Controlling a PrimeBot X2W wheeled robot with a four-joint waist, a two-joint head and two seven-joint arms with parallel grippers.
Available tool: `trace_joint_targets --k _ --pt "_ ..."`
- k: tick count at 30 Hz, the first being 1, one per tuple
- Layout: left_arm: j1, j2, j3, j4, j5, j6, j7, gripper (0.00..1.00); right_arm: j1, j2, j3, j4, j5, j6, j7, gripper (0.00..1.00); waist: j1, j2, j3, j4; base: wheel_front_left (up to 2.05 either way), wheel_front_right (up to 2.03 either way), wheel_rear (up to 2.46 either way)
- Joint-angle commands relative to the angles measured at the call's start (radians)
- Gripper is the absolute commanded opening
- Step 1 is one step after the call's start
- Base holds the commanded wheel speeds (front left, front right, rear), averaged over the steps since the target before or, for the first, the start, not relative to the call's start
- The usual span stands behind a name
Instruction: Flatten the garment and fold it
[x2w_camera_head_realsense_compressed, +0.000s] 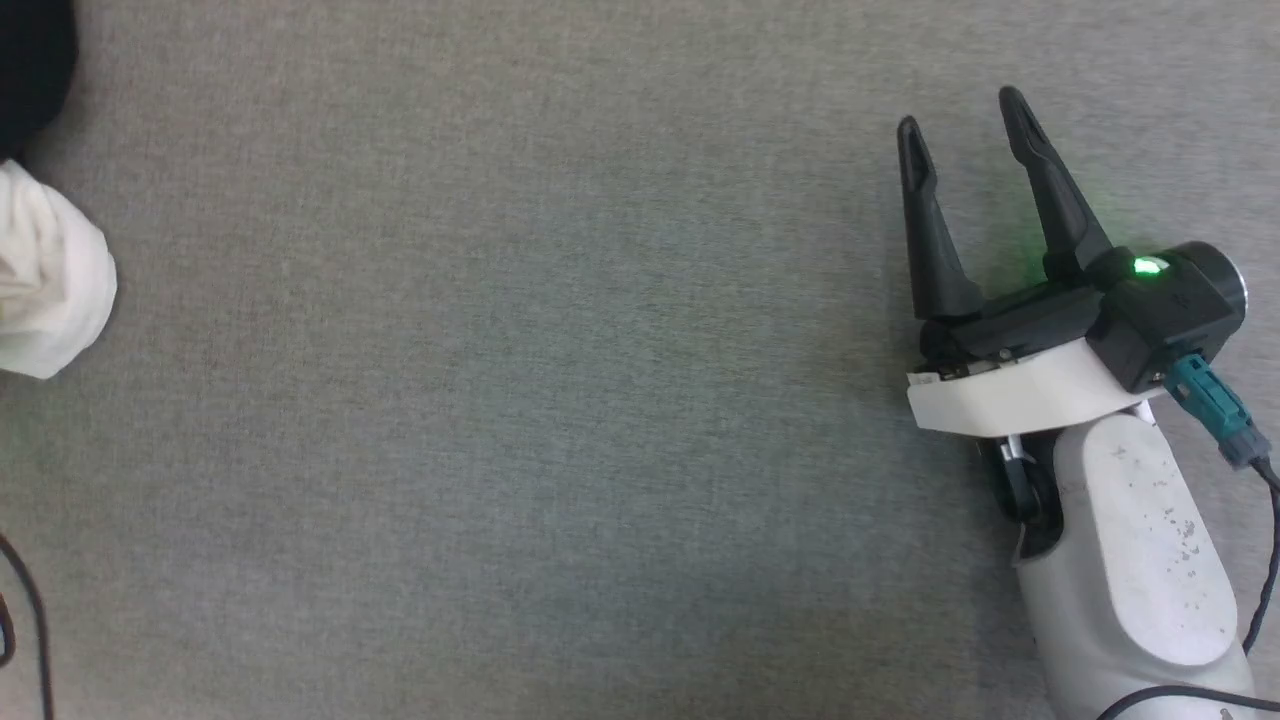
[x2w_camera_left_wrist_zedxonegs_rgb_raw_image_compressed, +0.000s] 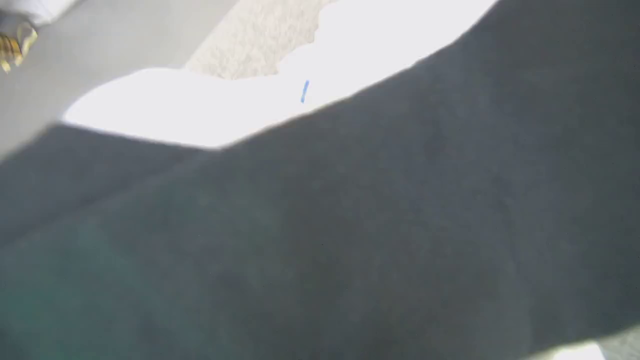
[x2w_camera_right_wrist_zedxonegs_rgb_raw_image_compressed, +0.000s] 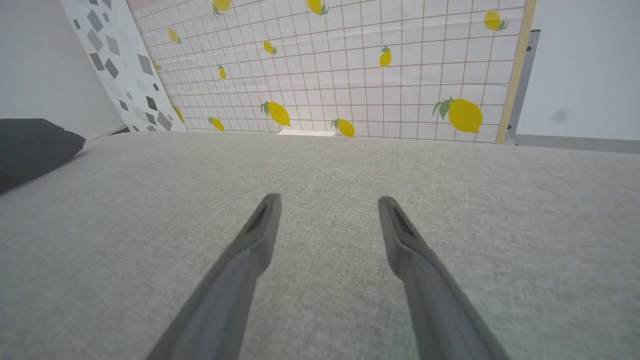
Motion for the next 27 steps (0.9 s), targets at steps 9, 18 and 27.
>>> trace_joint_targets --k 9,18,27 --pt "-0.057 0.045 -0.053 0.026 0.203 -0.042 -0.492 0.00 0.126 -0.030 -0.055 0.122 0.063 -0.003 0.005 1.00 0.0001 -0.0001 -0.344 -0.022 0.00 0.00 0.00" --pt "-0.198 -0.005 -0.204 -0.072 0.261 -0.115 -0.594 0.00 0.246 -0.030 -0.108 0.132 0.089 -0.003 0.004 1.00 0.0001 -0.0001 -0.544 -0.100 0.00 0.00 0.00" --pt "-0.322 -0.228 -0.403 -0.108 0.215 -0.181 -0.552 0.00 0.292 -0.030 -0.130 0.128 0.084 -0.003 0.004 1.00 0.0001 -0.0001 -0.597 -0.193 0.00 0.00 0.00"
